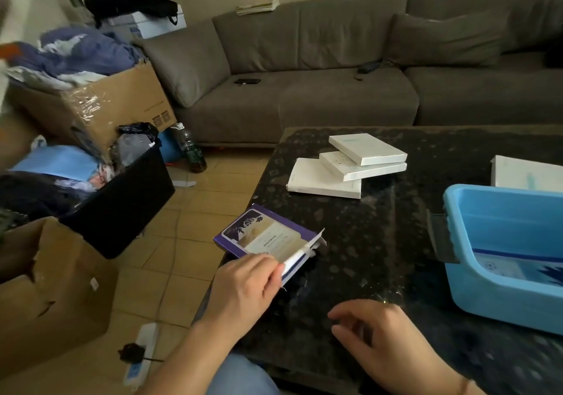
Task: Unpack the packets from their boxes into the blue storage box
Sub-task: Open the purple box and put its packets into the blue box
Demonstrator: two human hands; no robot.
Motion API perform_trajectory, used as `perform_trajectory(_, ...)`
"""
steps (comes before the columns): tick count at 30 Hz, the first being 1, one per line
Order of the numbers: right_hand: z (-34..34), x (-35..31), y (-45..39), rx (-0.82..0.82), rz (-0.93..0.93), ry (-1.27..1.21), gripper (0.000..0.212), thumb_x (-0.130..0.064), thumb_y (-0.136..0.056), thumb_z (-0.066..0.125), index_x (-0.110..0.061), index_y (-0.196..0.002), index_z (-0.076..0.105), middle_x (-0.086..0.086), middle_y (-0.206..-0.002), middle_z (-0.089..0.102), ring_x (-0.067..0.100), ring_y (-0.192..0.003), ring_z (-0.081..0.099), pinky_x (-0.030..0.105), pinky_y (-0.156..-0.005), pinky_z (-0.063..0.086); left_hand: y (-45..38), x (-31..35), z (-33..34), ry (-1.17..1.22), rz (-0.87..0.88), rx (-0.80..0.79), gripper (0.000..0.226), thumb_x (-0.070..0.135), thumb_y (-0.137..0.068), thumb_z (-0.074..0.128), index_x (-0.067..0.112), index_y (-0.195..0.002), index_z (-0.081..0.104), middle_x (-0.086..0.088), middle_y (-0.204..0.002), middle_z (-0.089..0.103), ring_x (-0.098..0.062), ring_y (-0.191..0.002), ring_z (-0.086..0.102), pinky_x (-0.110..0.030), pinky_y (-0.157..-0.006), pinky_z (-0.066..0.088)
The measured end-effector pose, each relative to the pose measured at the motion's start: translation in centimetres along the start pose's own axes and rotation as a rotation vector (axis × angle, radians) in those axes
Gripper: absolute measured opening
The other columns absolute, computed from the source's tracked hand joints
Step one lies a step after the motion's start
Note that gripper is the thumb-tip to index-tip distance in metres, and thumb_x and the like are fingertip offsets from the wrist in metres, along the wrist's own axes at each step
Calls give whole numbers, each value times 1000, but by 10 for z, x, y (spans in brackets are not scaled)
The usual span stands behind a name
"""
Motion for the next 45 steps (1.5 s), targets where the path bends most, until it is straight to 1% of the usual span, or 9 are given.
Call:
perform_trajectory(4,-1,-14,-8,135,-161,100,25,-50,-88,52,-43,-107,66,-31,-108,57,-8,-97,59,15,-82,52,-5,0,-16,172,-234,169,44,31,-104,41,5,-76,64,17,-68,45,14,-60,44,-1,-53,30)
perform_trajectory(11,-26,-44,-29,582,-458,181,15,-24,-91,65,-20,-102,75,-10,-110,70,9,-96,68,28,-80,58,-17,23,-37,335,-263,308,42,35,-104,39,7,-86,64,18,-72,50,10,-64,51,0,-51,33)
perform_trajectory(18,-20,-44,-42,541,-554,424,22,-13,-89,60,-19,-107,72,-5,-117,68,19,-81,67,33,-54,56,-18,26,-39,356,-297,275,44,38,-103,40,5,-88,65,27,-80,50,12,-71,57,1,-52,37)
perform_trajectory(22,-18,-50,-44,523,-627,523,26,-9,-89,53,-18,-106,71,-3,-113,69,20,-70,62,31,-46,49,-23,22,-46,376,-317,287,54,45,-103,36,4,-84,64,23,-69,47,9,-63,56,0,-47,32)
perform_trajectory(25,-14,-55,-50,443,-573,583,26,-12,-86,58,-20,-109,66,-3,-109,65,21,-70,58,33,-45,47,-26,25,-49,386,-313,278,50,38,-103,37,2,-82,63,22,-66,44,12,-60,54,1,-46,30)
perform_trajectory(30,-9,-52,-53,286,-477,728,29,-18,-85,43,-22,-106,62,0,-100,54,20,-71,47,32,-40,41,-25,24,-47,388,-329,276,47,39,-103,41,4,-82,64,23,-69,47,9,-60,54,-1,-47,32)
perform_trajectory(33,-9,-50,-48,327,-490,709,25,-17,-86,44,-22,-103,63,-2,-93,50,19,-71,45,30,-41,34,-26,24,-46,359,-320,289,52,43,-103,38,3,-82,65,26,-73,46,9,-63,53,-1,-48,31)
perform_trajectory(38,-15,-44,-41,464,-573,686,5,-17,-85,66,-21,-85,69,-3,-80,55,20,-69,48,33,-44,41,-27,31,-44,320,-247,240,38,26,-100,46,3,-76,64,23,-72,45,11,-66,52,-1,-52,32)
perform_trajectory(45,-33,-31,-2,625,-605,491,26,-38,-91,61,-19,-92,79,-6,-69,67,14,-54,58,26,-46,44,-25,30,-42,314,-257,245,30,17,-95,47,1,-77,64,16,-71,51,5,-66,52,-1,-53,31)
Point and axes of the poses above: each hand's wrist, its own y-axis away from the middle knuckle, its own z-axis out of the palm, x = y × z, the point moved 3 cm from there along -y, towards the middle knuckle
